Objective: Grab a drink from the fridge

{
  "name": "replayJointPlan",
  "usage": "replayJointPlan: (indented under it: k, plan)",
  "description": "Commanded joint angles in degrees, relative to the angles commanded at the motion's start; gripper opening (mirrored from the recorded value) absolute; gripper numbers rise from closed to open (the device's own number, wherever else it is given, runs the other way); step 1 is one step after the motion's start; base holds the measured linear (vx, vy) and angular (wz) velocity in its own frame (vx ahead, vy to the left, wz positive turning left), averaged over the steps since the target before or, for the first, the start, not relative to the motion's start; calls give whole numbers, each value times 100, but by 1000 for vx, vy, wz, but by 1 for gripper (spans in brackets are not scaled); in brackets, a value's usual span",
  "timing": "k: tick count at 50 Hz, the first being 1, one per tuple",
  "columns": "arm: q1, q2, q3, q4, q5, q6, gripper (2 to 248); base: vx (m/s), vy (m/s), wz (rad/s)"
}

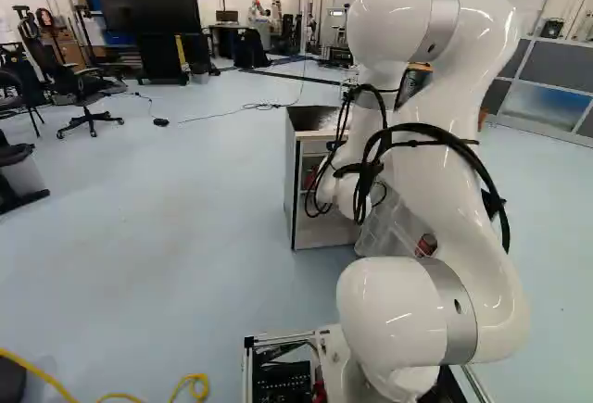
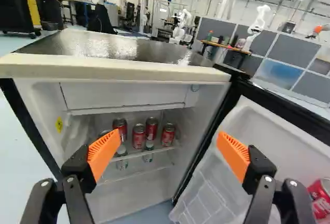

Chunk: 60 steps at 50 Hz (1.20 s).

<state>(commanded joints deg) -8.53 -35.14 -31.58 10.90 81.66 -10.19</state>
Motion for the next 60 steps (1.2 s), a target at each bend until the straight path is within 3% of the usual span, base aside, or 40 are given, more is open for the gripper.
replayJointPlan:
  k: [26, 32, 60]
  plan:
    - [-118, -527, -281, -1558, 0, 0, 247, 0, 0, 0]
    - [-118, -635, -326, -1718, 0, 34, 247, 0, 0, 0]
    - [-119, -1145, -556, -1774, 0, 1534, 247, 0, 0, 0]
